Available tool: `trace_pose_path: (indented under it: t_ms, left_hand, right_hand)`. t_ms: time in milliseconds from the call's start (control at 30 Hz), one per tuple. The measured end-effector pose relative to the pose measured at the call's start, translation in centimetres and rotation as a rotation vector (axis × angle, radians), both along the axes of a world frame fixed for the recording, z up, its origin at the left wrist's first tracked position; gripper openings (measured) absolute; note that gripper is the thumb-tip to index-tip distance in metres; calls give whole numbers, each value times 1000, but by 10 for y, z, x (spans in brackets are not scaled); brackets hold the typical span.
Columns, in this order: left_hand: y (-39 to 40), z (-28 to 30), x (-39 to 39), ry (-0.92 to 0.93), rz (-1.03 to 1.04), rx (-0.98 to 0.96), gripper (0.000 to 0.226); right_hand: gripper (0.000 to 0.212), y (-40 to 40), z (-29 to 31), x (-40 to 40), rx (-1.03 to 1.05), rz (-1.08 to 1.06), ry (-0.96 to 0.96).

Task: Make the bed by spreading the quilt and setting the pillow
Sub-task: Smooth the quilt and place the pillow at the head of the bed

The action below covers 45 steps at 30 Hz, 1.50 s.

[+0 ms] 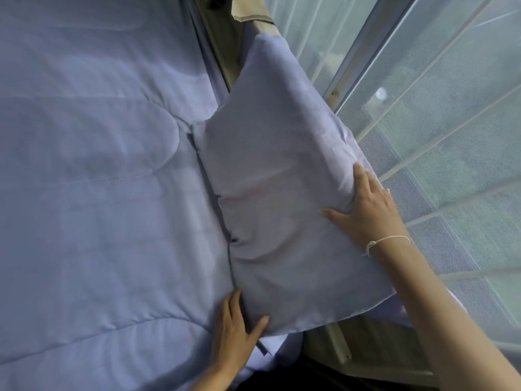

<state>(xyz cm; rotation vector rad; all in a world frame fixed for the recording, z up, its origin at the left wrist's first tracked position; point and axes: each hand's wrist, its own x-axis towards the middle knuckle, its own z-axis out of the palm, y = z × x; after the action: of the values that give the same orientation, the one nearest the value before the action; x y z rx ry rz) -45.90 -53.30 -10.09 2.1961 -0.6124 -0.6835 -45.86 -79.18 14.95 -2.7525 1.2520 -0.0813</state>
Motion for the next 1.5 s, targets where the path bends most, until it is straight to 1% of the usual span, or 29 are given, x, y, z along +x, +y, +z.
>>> trace_pose_path:
  t_ms: [67, 133, 233, 267, 333, 400, 500, 567, 633, 700, 767, 833, 867, 967, 1033, 1067, 1133, 1200, 1267, 1300, 1367, 1433, 1467, 1500]
  left_hand:
    - [-2, 0, 7, 10, -79, 91, 89]
    - [-11, 2, 16, 27, -152, 172, 70]
    - [-19, 4, 23, 22, -190, 157, 27]
    - [-20, 3, 24, 33, -184, 144, 20]
    - [-21, 1, 22, 40, -136, 121, 15]
    - [-23, 3, 19, 83, -15, 59, 17]
    - [-32, 7, 21, 160, 198, 0, 39]
    - [-39, 5, 26, 178, 261, -8, 47]
    - [-45, 3, 32, 204, 291, -10, 46]
    - [-50, 3, 38, 241, 307, 11, 40]
    - [-51, 5, 41, 240, 274, 70, 28]
    - [-47, 3, 42, 218, 176, 144, 17]
    - [-43, 2, 41, 215, 125, 174, 15]
    - [-29, -7, 34, 247, 9, 256, 20]
    - [-22, -18, 25, 320, -33, 246, 27]
    - [-20, -22, 23, 327, -53, 248, 30]
    - [-19, -30, 22, 332, -91, 271, 30]
    - [-16, -18, 21, 347, -174, 298, 28]
    - [-10, -7, 22, 308, -255, 333, 28]
    - [-6, -4, 23, 283, -251, 328, 27]
    - [-3, 4, 26, 234, -141, 256, 19]
    - [-8, 14, 32, 76, -17, 150, 8]
    - [-14, 16, 37, -37, -15, 103, 22]
    - [-21, 18, 42, -132, -73, 73, 43]
  right_hand:
    - [110, 3, 0, -6, 25, 2, 23]
    - [116, 5, 1, -12, 47, -6, 56]
    - [122, 7, 6, -21, 107, -17, 87]
    - [123, 8, 7, -24, 124, -14, 88]
    - [124, 9, 8, -29, 151, -10, 72]
    - [123, 10, 7, -32, 170, -11, 51]
    - [121, 13, 3, -37, 163, -26, 35]
    - [120, 18, -1, -43, 136, -34, 40]
    - [120, 23, -4, -52, 108, -29, 38]
    - [120, 27, -6, -60, 106, -18, 33]
    - [120, 28, -7, -65, 111, 2, 38]
    - [121, 29, -7, -65, 116, 14, 49]
    - [121, 28, -8, -64, 121, 15, 55]
    - [123, 26, -6, -63, 135, 22, 53]
    - [124, 25, -3, -67, 159, 16, 55]
    - [125, 25, -1, -69, 170, 12, 61]
    - [127, 27, 0, -73, 182, -4, 103]
    - [128, 29, 1, -75, 197, -24, 150]
    - [130, 31, 3, -75, 184, -45, 191]
    - [130, 34, 5, -75, 156, -63, 225]
    - [126, 44, 5, -69, 23, -62, 261]
    - [109, 63, -5, -59, -216, 65, 173]
    - [102, 73, -15, -53, -305, 153, 117]
    - [97, 82, -27, -48, -344, 236, 88]
